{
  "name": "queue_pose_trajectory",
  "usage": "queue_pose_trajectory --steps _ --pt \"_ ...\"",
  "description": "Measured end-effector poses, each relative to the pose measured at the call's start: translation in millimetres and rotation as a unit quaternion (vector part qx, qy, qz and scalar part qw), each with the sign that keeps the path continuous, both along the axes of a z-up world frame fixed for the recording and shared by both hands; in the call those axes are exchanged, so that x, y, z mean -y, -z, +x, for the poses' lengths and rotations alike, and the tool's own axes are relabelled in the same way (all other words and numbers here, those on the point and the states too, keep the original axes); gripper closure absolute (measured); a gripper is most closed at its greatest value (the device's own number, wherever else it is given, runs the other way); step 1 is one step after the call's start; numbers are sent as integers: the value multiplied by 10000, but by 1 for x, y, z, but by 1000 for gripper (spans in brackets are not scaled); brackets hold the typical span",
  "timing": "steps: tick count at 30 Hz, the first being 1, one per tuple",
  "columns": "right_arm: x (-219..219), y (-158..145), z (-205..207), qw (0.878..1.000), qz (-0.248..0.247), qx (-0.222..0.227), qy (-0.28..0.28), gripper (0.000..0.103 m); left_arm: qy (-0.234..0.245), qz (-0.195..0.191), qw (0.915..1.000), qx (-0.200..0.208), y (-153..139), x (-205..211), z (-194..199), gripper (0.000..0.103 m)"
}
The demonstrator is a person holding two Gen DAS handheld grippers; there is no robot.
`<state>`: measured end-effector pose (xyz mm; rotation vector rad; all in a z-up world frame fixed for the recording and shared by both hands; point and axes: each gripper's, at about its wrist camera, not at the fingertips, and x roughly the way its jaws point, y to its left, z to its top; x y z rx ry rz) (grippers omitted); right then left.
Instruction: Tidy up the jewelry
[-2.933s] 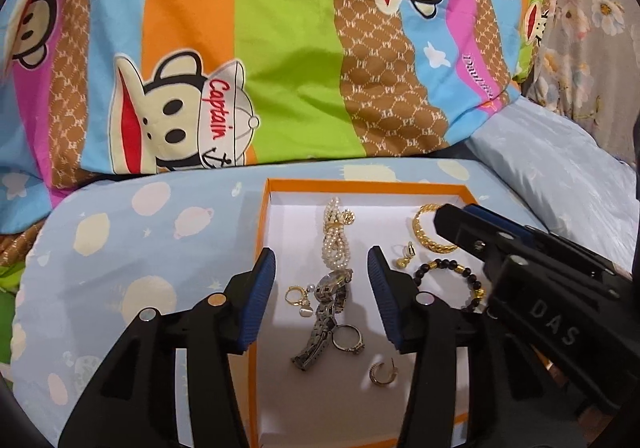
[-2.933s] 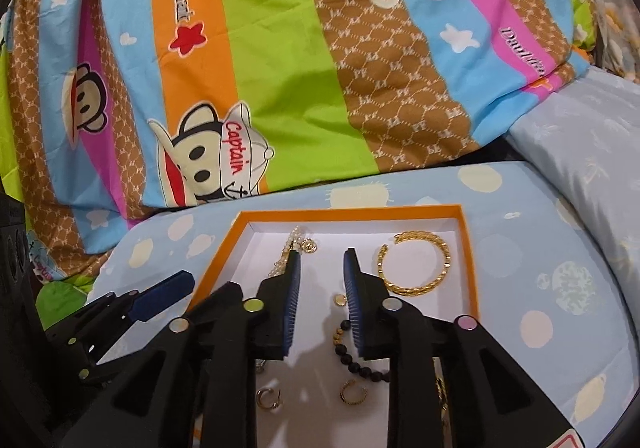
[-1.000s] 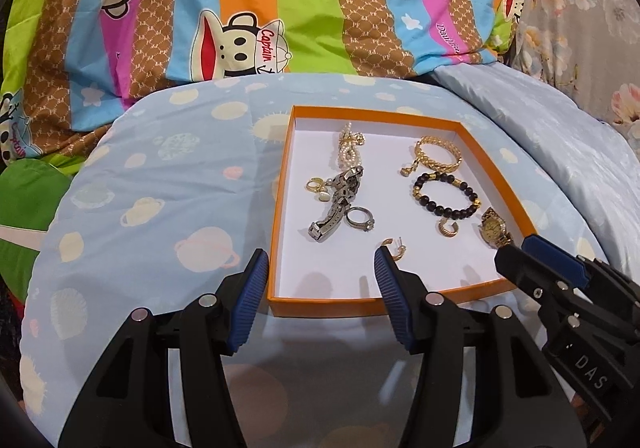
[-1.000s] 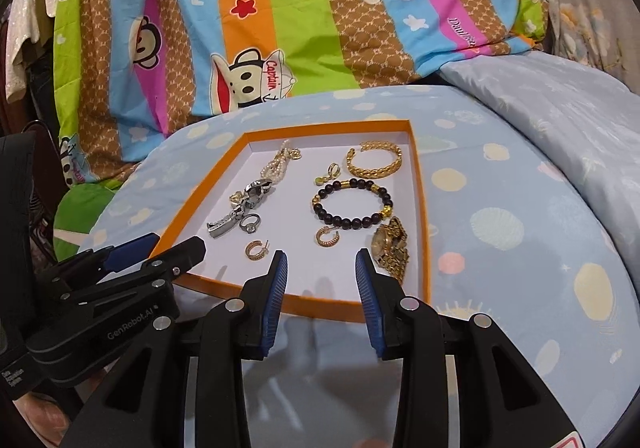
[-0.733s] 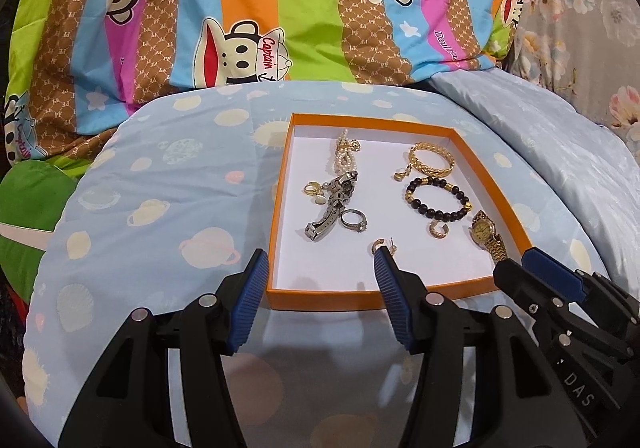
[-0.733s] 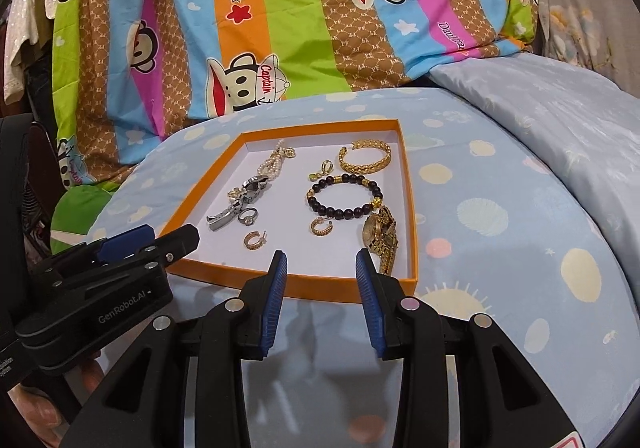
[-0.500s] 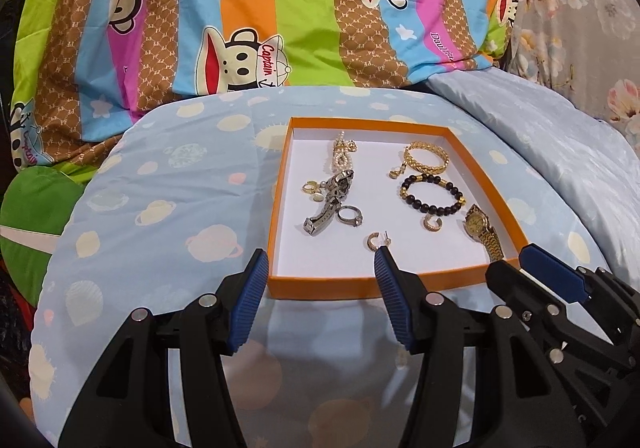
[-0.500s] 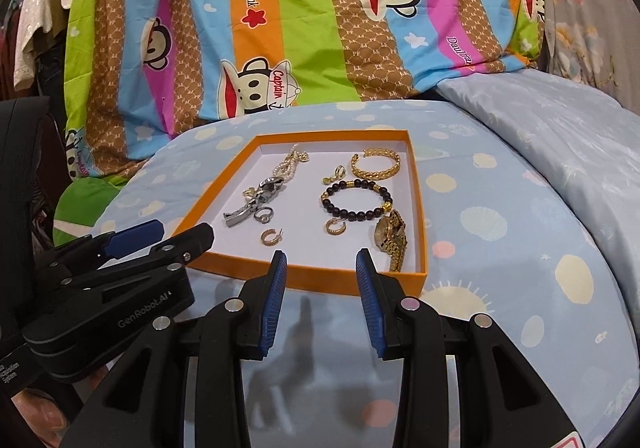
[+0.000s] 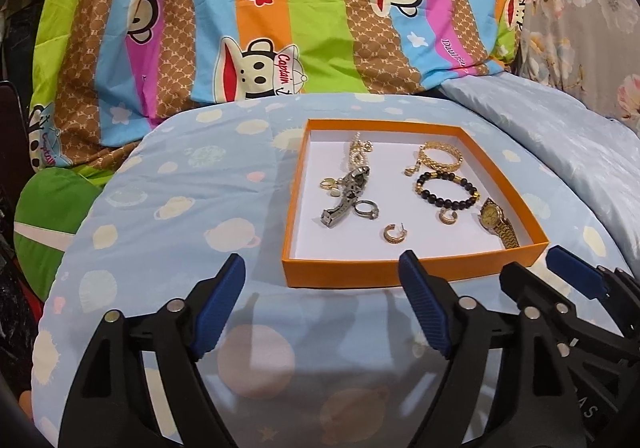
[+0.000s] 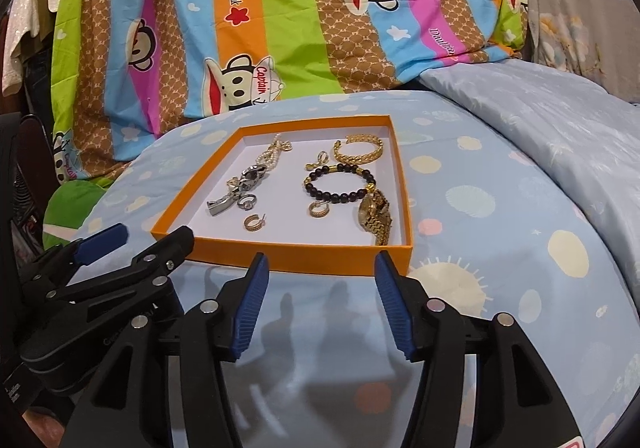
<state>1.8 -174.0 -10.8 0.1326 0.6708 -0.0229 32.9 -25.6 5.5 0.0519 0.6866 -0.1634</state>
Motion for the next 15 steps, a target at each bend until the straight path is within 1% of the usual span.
queue_pose_trajectory --steps 2,8,12,15 --pt "0 1 1 10000 -34 -28 47 42 -38 -10 10000 -54 1 -1 2 25" --pt "-4 2 1 9997 -202 -66 70 40 -160 64 9998 -134 4 -2 5 25" --pt "-3 1 2 9998 -183 -60 18 33 -290 44 9994 -179 5 -5 6 25" --pt "-1 2 2 9999 -115 -68 11 30 -335 71 9993 -152 4 -5 5 25"
